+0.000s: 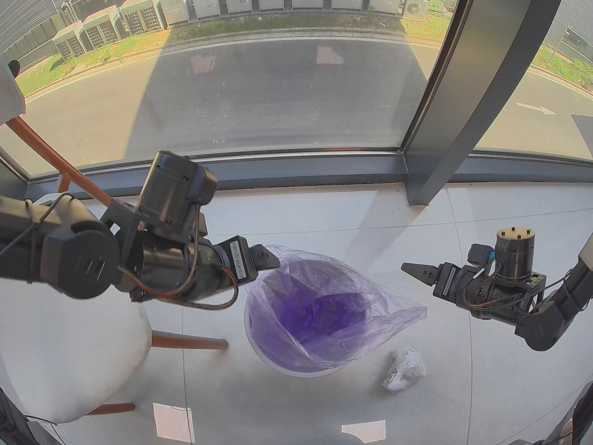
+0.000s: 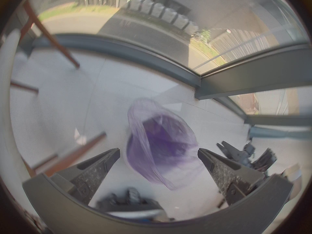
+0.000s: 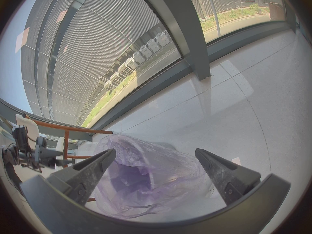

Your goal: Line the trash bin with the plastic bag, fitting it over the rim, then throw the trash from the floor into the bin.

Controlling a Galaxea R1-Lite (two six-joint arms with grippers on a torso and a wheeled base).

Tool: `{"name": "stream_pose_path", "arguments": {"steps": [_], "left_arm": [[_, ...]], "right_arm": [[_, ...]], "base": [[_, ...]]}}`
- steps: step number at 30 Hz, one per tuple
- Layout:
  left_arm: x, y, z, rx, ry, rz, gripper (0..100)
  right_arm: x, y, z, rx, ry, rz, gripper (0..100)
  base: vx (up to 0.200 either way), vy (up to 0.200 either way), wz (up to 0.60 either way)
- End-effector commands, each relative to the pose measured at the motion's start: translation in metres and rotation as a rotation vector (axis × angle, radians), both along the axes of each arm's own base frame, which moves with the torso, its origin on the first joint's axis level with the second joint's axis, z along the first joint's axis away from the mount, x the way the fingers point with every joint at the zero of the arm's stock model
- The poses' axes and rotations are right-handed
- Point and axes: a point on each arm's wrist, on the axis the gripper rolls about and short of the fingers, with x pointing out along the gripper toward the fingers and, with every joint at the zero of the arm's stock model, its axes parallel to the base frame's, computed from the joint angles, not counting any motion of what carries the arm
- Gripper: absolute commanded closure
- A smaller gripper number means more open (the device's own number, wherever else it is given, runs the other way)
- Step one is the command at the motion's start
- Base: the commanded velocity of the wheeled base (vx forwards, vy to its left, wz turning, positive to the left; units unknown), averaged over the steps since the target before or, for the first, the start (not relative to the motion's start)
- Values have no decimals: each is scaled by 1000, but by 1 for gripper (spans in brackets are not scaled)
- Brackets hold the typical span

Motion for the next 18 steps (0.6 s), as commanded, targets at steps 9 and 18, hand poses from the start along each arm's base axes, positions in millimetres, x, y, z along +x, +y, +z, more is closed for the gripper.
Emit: {"name": "stream_pose_path", "arguments": {"steps": [9,18], "left_arm": [[-114,-2,-15,-832,-26,137,0],[-122,-1,-25,-1039,-117,-25,0]], "right_arm": [[-32,-3,1,8,37,-4,0],[-37,6,2,2,34,32,0]], "base": [[0,0,0],[-111,-111,0]]}}
